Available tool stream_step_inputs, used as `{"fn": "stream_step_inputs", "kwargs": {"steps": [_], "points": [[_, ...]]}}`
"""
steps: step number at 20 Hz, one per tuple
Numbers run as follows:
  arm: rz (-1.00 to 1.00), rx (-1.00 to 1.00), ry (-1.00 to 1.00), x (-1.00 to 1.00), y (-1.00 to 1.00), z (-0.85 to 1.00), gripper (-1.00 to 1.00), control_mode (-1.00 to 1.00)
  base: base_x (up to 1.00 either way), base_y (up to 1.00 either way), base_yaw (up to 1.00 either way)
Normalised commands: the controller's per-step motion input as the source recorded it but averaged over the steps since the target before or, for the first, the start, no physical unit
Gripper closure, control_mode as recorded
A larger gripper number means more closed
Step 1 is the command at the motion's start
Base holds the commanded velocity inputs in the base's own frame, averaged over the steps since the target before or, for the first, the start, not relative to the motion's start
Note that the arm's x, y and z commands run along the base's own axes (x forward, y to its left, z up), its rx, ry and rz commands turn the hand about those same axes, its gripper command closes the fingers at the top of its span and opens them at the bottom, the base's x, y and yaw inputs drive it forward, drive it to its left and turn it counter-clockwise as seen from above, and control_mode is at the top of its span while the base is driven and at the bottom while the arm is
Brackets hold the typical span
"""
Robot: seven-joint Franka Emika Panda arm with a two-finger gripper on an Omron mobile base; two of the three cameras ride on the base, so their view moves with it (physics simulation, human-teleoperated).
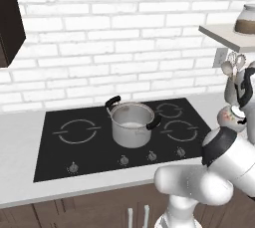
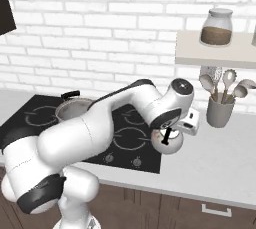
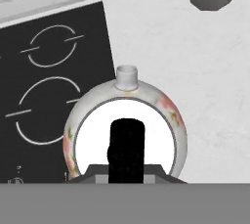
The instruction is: Pick the kettle from the counter and place it on a stove burner. Then turn the burner on.
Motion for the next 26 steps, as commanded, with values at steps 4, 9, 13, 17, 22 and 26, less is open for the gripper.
{"fn": "stream_step_inputs", "kwargs": {"steps": [4, 9, 13, 17, 22, 26], "points": [[0.03, -0.03, 0.00, 0.00, 0.71, 0.03, 1.00, -1.00, 0.00, 0.00, 0.00], [0.03, -0.02, 0.00, 0.06, 0.68, 0.09, 1.00, -1.00, 0.00, 0.00, 0.00], [0.02, -0.03, 0.00, 0.13, 0.63, 0.09, 1.00, -1.00, 0.00, 0.00, 0.00], [0.00, -0.03, 0.02, 0.33, 0.47, 0.07, 1.00, -1.00, 0.00, 0.00, 0.00], [0.02, -0.02, 0.11, 0.43, 0.30, 0.00, 1.00, -1.00, 0.00, 0.00, 0.00], [0.05, -0.01, 0.22, 0.31, 0.24, 0.00, 1.00, -1.00, 0.00, 0.00, 0.00]]}}
